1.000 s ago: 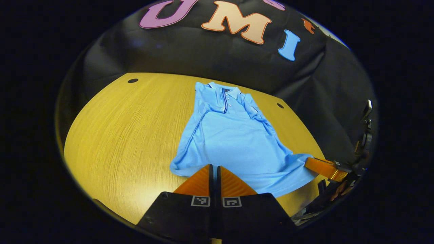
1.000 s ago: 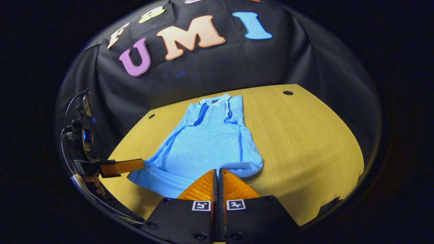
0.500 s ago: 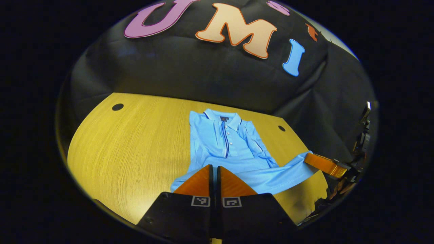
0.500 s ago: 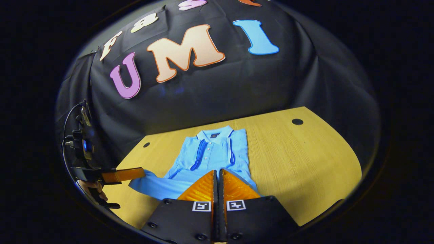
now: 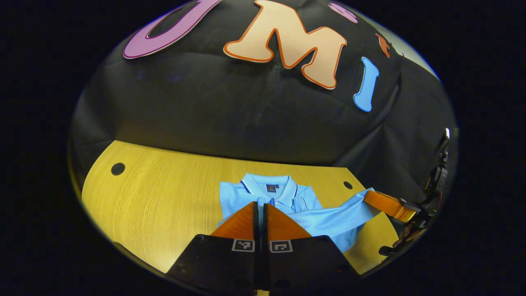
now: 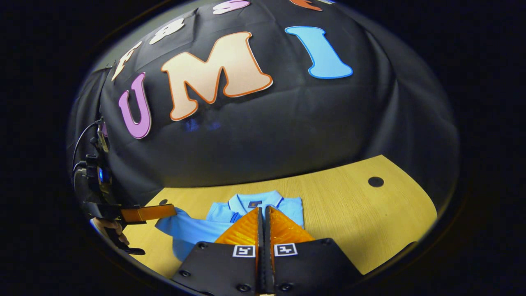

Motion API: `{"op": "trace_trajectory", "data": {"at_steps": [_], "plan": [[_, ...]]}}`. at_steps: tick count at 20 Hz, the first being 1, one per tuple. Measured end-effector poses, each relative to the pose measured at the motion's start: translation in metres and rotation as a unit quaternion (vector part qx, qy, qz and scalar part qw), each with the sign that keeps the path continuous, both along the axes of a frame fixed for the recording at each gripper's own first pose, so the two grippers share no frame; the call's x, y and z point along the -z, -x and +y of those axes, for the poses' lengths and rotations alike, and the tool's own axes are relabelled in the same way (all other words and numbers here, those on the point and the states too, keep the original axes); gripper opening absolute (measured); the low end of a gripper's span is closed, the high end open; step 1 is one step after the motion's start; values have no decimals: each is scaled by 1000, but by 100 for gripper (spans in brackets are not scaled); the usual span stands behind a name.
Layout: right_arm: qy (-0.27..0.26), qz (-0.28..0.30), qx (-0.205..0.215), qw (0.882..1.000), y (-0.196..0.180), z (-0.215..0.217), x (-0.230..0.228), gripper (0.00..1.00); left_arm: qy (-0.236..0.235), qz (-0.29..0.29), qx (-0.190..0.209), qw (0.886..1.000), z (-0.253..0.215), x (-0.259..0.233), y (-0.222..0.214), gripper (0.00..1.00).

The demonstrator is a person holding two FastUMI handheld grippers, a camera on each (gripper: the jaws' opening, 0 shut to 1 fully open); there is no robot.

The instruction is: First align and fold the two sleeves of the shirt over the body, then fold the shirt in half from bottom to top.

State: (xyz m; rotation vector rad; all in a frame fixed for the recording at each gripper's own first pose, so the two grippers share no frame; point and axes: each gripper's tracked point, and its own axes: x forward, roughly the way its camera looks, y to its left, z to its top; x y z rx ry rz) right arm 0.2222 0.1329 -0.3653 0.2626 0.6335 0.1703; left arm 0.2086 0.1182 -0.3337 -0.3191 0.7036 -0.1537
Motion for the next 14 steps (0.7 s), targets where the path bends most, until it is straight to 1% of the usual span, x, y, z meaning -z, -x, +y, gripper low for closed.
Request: {"op": "trace_trajectory", "data": {"at_steps": [3, 6, 10, 12, 13, 14], "plan": [[1, 2, 16, 1000, -33, -4, 21, 2, -5, 3, 2, 1000, 4, 22, -30, 0], [14, 3, 21, 1000, -54, -7, 46, 2, -4, 13, -15, 1000, 10, 49, -49, 0], [28, 25, 28, 999, -61, -5, 84, 2, -39, 25, -28, 999, 21, 86, -59, 0], [38, 40, 23, 998, -54, -2, 100, 4, -39, 33, -27, 998, 19, 97, -59, 0], [44, 43, 16, 998, -50, -1, 104, 7, -38, 32, -26, 998, 18, 97, -58, 4], [52, 42, 7, 998, -46, 1, 103, 24, -40, 29, -25, 998, 19, 97, -58, 0]]}}
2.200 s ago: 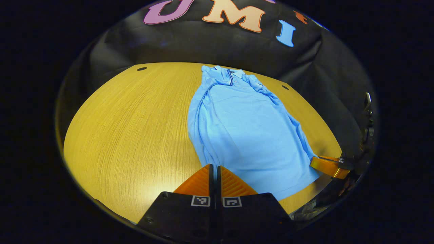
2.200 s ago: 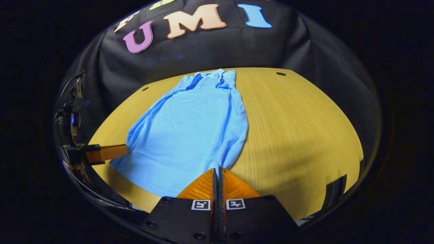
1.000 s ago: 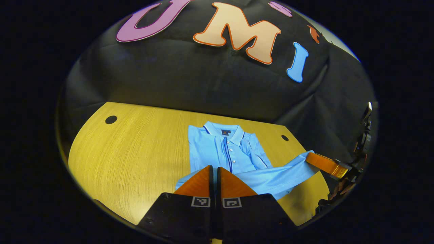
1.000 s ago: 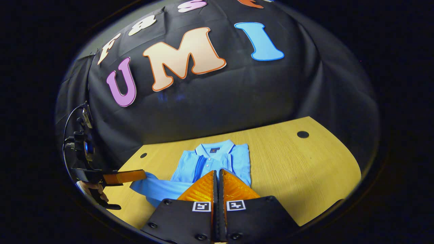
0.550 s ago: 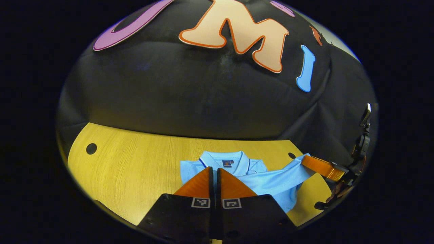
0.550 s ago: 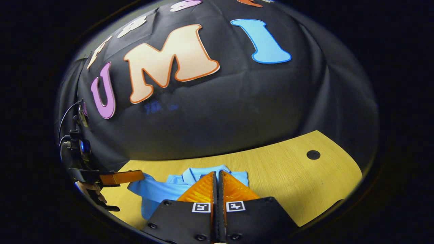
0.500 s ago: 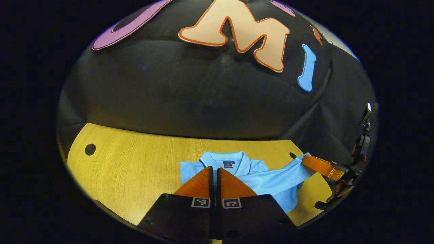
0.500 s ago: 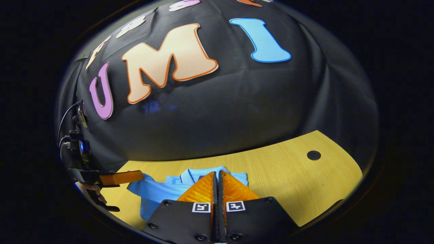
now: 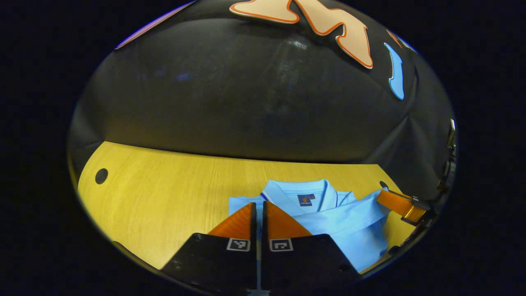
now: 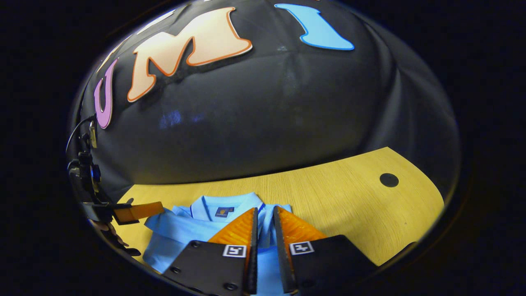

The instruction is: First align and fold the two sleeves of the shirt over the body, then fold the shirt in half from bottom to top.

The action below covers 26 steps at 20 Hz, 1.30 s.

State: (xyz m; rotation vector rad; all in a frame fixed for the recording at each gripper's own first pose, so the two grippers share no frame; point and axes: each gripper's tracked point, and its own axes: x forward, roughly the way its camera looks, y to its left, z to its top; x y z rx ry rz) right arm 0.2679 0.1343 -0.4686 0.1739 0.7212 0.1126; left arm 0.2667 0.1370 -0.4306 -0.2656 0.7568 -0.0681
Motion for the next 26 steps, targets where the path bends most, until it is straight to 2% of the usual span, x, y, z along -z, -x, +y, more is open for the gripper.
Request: {"op": "trace_trajectory", "data": {"at_steps": [4, 7, 10, 12, 16, 22, 26], "plan": [[41, -64, -15, 997, 9, 5, -41, 100, -42, -52, 1, 998, 7, -34, 15, 100], [50, -113, -22, 992, 36, 7, -94, 99, -65, -83, -7, 994, 3, -79, 47, 96], [41, -135, -24, 990, 82, 2, -145, 96, -70, -114, -20, 991, -6, -132, 87, 96], [33, -157, -25, 987, 116, -6, -184, 99, -72, -131, -17, 989, -15, -166, 120, 96], [33, -204, -22, 978, 182, -30, -254, 98, -108, -161, 0, 981, -28, -218, 177, 96], [28, -223, -27, 974, 264, -46, -303, 98, -115, -190, 2, 975, -47, -269, 252, 95], [18, -240, -27, 970, 289, -38, -325, 98, -112, -204, 10, 972, -62, -296, 288, 95]]}}
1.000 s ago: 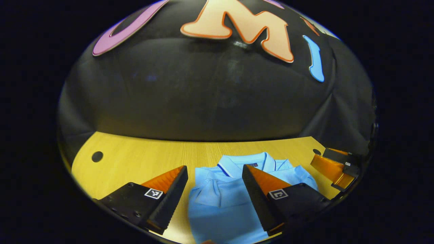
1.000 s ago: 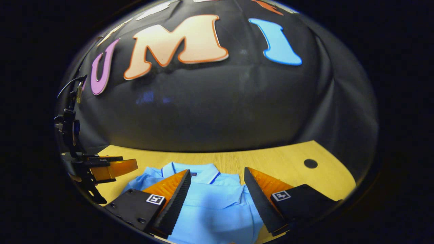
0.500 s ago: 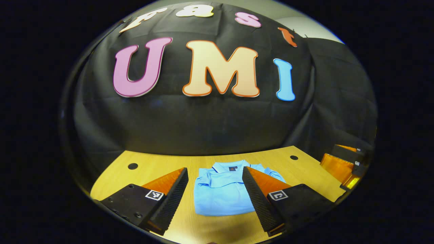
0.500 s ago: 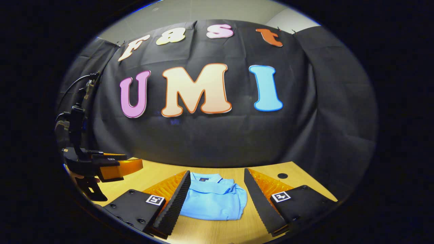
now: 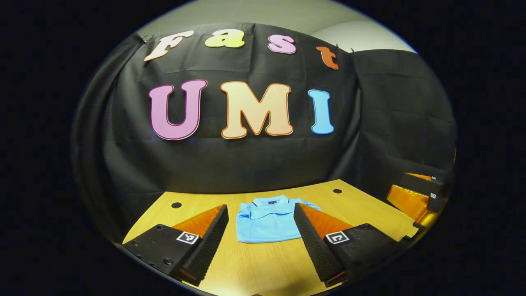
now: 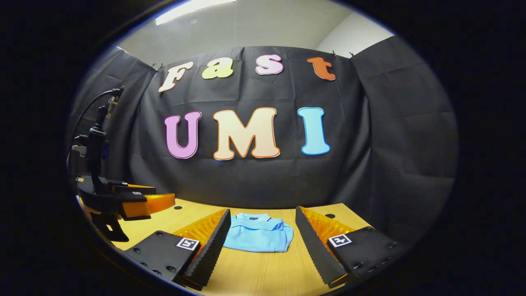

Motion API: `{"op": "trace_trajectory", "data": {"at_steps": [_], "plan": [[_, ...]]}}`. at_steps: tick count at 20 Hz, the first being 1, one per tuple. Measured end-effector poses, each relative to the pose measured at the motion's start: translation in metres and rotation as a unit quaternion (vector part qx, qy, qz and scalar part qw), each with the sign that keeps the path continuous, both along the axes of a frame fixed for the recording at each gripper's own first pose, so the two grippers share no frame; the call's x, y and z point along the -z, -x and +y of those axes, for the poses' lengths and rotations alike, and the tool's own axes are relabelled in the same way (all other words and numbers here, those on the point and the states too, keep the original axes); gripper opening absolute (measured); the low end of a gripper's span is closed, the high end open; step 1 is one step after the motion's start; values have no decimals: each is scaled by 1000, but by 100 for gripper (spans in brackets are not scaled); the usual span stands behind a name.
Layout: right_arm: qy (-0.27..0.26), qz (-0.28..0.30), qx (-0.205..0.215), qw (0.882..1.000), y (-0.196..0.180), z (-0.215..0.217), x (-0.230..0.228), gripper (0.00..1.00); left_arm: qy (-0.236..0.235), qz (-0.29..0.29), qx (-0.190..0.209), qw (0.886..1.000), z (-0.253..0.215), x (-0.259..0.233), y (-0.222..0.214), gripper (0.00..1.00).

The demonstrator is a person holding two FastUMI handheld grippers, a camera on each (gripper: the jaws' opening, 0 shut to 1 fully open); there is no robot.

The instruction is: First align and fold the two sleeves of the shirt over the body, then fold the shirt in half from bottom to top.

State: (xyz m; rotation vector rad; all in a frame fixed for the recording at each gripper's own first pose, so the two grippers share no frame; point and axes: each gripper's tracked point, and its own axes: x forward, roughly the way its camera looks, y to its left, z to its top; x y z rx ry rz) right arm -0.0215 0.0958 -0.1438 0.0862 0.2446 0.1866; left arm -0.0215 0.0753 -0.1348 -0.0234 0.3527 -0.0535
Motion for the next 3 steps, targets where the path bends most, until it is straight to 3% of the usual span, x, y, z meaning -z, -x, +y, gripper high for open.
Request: {"op": "trace_trajectory", "data": {"at_steps": [3], "plan": [[-2, -21, -6, 1000, 6, 4, -16, 98, 5, -8, 6, 1000, -11, -11, 12, 95]]}}
